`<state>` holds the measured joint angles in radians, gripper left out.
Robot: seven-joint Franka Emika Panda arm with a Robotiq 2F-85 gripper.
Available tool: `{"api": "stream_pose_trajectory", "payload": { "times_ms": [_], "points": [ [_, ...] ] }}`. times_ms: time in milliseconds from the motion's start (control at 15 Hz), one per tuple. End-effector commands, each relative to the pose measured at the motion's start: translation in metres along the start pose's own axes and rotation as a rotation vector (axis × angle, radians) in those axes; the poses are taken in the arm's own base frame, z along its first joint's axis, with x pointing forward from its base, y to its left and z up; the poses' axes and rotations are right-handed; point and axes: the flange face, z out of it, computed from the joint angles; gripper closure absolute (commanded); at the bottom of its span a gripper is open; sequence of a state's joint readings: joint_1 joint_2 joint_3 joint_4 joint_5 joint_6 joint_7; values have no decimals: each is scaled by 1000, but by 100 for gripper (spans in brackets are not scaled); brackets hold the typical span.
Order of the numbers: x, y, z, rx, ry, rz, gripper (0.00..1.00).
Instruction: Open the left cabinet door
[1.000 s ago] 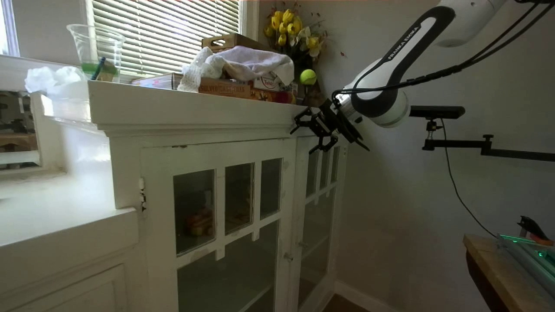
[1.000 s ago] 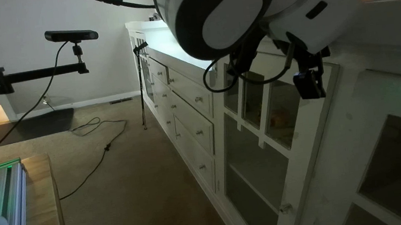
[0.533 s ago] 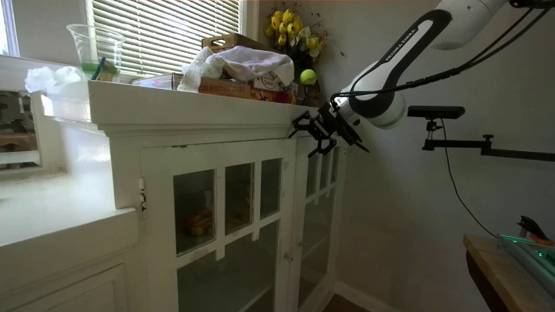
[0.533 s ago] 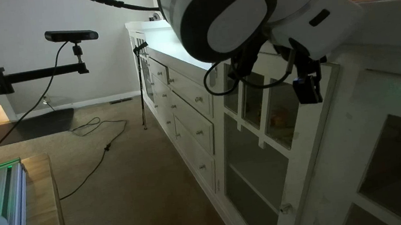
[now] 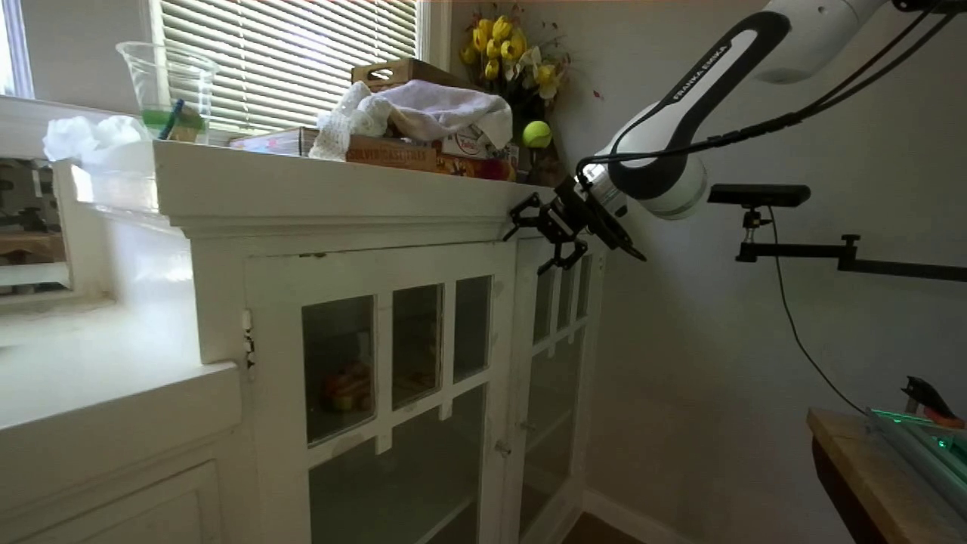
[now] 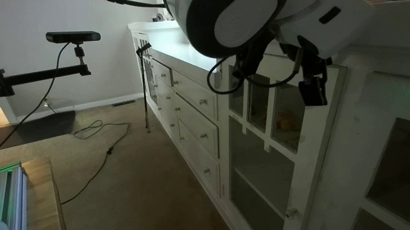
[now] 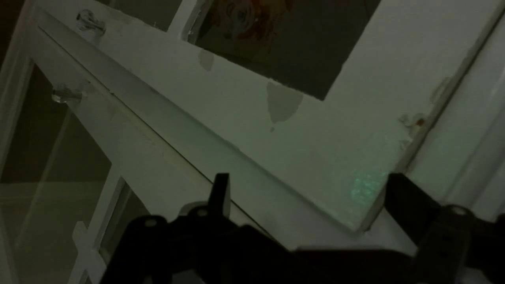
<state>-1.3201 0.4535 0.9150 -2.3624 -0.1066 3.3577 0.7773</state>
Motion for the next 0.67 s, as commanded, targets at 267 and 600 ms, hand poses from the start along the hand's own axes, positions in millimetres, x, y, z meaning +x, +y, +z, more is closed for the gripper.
{"api": "stream_pose_trajectory", "payload": {
  "times_ms": [267,600],
  "points": [
    [-21,3,-19,-96,-164,1,0],
    [-23,1,-34,-75,-147,19,0]
  ]
}}
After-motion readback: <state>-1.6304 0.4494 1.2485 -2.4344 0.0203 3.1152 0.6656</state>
